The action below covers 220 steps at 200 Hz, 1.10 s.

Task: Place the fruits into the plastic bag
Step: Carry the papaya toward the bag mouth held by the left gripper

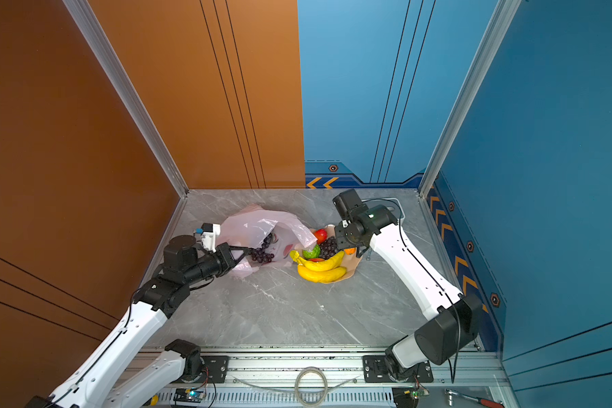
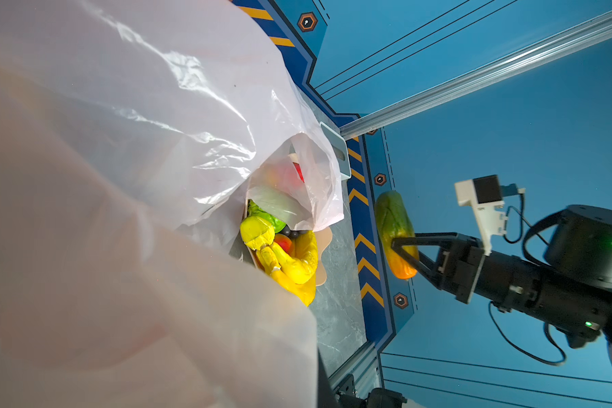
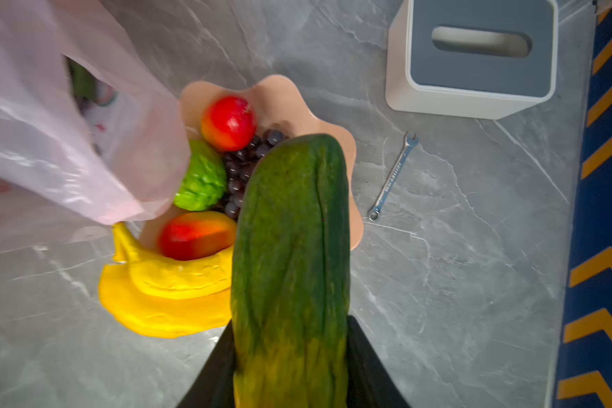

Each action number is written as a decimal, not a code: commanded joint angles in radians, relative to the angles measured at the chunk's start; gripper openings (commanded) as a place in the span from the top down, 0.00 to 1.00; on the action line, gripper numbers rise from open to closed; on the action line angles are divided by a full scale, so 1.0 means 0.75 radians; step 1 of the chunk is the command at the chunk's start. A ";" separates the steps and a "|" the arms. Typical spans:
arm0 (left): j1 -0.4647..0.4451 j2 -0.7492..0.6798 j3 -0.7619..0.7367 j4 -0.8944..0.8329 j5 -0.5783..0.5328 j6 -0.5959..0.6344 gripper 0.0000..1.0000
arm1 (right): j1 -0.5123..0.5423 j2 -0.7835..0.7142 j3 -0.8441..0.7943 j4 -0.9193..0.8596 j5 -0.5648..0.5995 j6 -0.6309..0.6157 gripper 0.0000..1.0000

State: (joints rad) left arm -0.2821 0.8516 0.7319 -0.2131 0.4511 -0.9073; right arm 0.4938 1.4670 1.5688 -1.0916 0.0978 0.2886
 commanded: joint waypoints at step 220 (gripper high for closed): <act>-0.002 0.009 0.037 0.022 0.028 -0.011 1.00 | 0.151 -0.058 -0.381 0.907 -1.207 0.671 0.65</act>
State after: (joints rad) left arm -0.2821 0.8577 0.7319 -0.2073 0.4511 -0.9104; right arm 0.5709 1.3701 1.2789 -0.4541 -0.7914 0.7792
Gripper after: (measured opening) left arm 0.045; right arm 0.371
